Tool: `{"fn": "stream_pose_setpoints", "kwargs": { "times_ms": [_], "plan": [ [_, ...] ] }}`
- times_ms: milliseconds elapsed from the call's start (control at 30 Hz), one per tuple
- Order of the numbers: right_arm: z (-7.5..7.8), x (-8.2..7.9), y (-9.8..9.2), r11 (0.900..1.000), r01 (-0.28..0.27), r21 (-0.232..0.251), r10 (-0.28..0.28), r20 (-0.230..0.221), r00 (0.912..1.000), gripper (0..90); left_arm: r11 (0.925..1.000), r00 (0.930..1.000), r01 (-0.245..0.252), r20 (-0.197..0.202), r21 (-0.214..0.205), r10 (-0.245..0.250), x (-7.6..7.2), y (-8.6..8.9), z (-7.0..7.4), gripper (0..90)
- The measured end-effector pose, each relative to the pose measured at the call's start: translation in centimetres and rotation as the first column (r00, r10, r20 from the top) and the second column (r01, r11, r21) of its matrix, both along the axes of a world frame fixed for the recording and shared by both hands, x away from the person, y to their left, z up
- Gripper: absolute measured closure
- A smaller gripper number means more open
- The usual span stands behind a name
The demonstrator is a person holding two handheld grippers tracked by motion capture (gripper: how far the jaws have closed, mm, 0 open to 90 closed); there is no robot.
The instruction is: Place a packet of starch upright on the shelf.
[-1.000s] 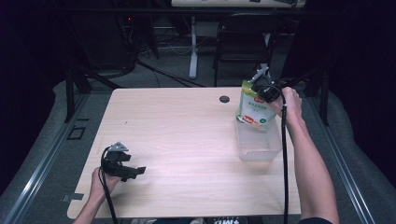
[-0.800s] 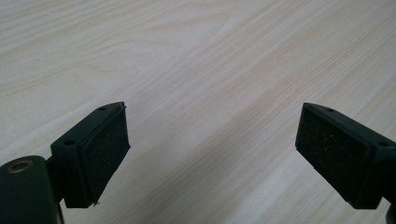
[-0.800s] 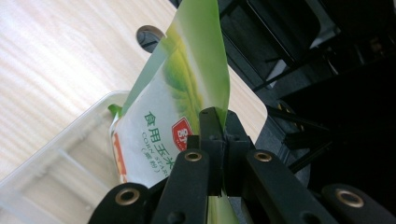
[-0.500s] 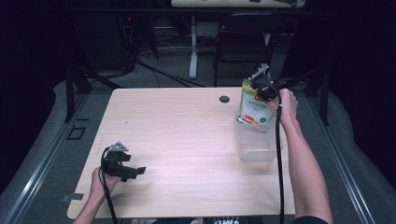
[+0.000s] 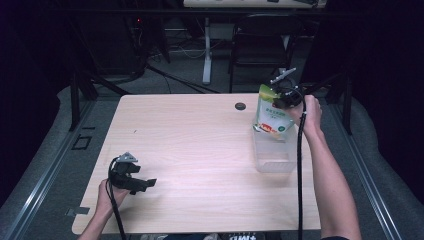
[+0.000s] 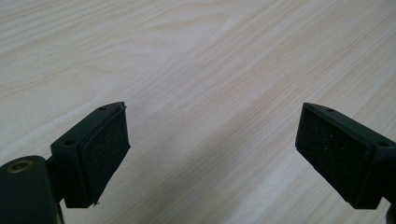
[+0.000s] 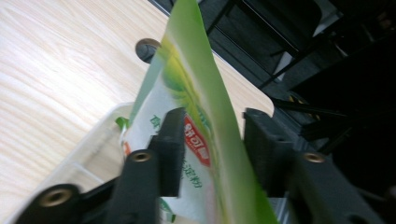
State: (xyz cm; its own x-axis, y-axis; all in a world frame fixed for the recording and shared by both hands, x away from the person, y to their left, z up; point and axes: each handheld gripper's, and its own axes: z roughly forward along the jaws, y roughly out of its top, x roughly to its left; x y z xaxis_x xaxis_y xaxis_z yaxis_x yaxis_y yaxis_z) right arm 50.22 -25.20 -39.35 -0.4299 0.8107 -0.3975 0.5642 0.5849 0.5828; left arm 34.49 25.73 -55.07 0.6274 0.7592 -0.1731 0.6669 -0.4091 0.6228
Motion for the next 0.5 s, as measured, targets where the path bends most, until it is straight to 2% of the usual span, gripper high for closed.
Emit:
{"fn": "stream_pose_setpoints", "kwargs": {
  "times_ms": [33, 100, 167, 233, 267, 300, 333, 400, 500],
  "plan": [
    [0.2, -0.2, -0.1, 1.0000, 0.001, 0.007, -0.001, -0.001, 1.0000, 51.7, 1.0000, 1.0000, 0.000, 0.000, 0.000, 0.000, 0.0, 0.0, 0.0, 9.7],
    [0.3, -0.3, -0.1, 0.9999, 0.001, 0.013, -0.001, -0.003, 1.0000, 50.3, 1.0000, 1.0000, -0.001, 0.000, -0.001, 0.001, 0.0, 0.0, 0.0, 9.7],
    [0.8, -0.8, -0.2, 0.9992, -0.013, 0.039, 0.013, -0.015, 0.9998, 43.9, 1.0000, 1.0000, 0.001, -0.001, 0.001, -0.001, 0.0, 0.0, 0.0, 9.7],
    [1.0, -1.1, -0.2, 0.9984, -0.018, 0.053, 0.018, -0.013, 0.9997, 42.3, 1.0000, 1.0000, 0.001, -0.001, 0.001, -0.001, 0.0, 0.0, 0.0, 9.8],
    [1.4, -1.5, -0.2, 0.9967, -0.031, 0.075, 0.032, -0.014, 0.9994, 37.9, 1.0000, 1.0000, 0.000, -0.001, 0.001, 0.000, 0.0, 0.0, 0.0, 9.7],
    [1.4, -1.5, -0.2, 0.9967, -0.031, 0.075, 0.032, -0.014, 0.9994, 37.9, 1.0000, 1.0000, 0.000, -0.001, 0.001, 0.000, 0.0, 0.0, 0.0, 9.7],
    [1.7, -2.0, -0.1, 0.9952, -0.042, 0.088, 0.045, -0.023, 0.9987, 34.2, 1.0000, 1.0000, 0.000, 0.000, 0.000, 0.000, 0.0, 0.0, 0.0, 9.7],
    [1.9, -2.2, 0.0, 0.9949, -0.050, 0.088, 0.052, -0.024, 0.9984, 33.3, 1.0000, 1.0000, 0.000, 0.000, 0.001, 0.000, 0.0, 0.0, 0.0, 9.7],
    [2.4, -3.0, 0.3, 0.9912, -0.071, 0.112, 0.075, -0.032, 0.9967, 29.1, 1.0000, 1.0000, 0.001, -0.001, 0.001, -0.001, 0.0, 0.0, 0.0, 9.7]
  ]
}}
